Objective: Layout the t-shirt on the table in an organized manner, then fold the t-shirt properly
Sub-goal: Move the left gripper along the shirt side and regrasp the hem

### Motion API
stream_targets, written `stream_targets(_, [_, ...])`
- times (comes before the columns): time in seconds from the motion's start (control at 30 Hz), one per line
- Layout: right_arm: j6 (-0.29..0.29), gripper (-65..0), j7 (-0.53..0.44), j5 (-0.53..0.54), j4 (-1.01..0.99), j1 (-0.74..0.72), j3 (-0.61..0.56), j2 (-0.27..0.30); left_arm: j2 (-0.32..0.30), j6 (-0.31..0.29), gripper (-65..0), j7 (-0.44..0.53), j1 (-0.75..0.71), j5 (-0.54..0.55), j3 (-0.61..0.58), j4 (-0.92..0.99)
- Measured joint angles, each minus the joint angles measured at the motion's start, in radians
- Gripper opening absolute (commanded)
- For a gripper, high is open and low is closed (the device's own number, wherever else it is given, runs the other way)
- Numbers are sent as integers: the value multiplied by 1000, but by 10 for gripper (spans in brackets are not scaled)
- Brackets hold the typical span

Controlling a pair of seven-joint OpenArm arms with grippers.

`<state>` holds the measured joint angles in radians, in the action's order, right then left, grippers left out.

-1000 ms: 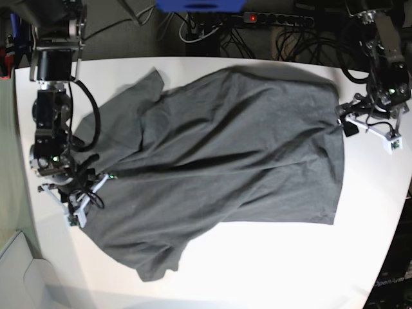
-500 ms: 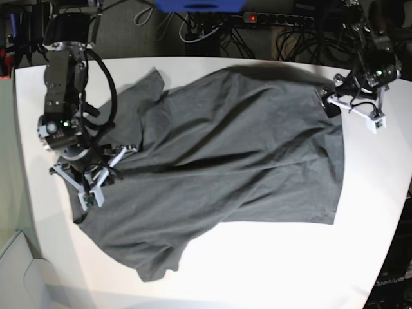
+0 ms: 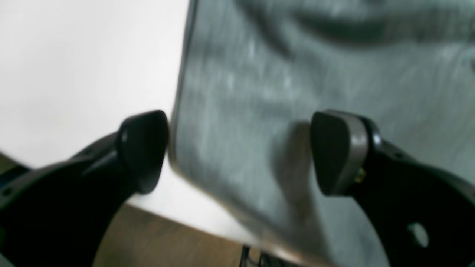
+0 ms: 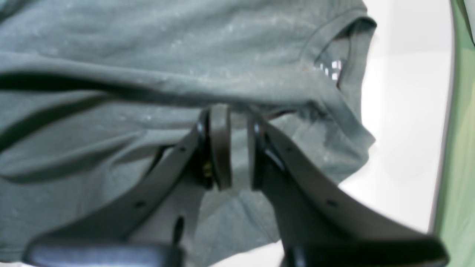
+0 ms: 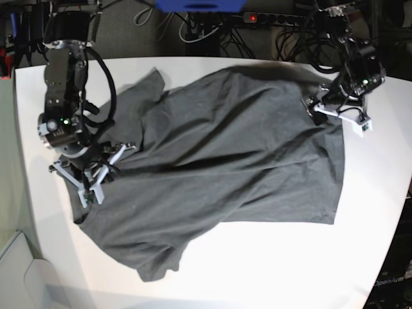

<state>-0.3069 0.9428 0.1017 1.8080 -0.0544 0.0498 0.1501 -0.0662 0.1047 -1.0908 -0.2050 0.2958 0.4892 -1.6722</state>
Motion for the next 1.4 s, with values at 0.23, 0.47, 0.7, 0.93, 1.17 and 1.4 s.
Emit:
stream_targets(0.23, [0,-581,0,3,0,0,0,-1,6,8,-623,14,8,16,1,2])
stream_targets(0.47, [0,-581,-5,1,0,28,-2,-1,8,15,-650,-21,82,12,2,4])
stream_targets(0.7, [0,-581,-7,3,5,60,-6,-1,7,16,-649,-99,221,9,5,3])
stream_targets(0.93, [0,-581,-10,6,6,101,-7,-17,33,113,-649,-103,425,6,-1,63])
stream_targets(1.17, [0,-581,-10,3,28,133,-7,-20,37,206,-580,-63,540,11,-24,238])
stream_targets(1.4, [0,-581,-7,3,56,146,-7,-21,-41,206,-117,-71,535,17,-212,317])
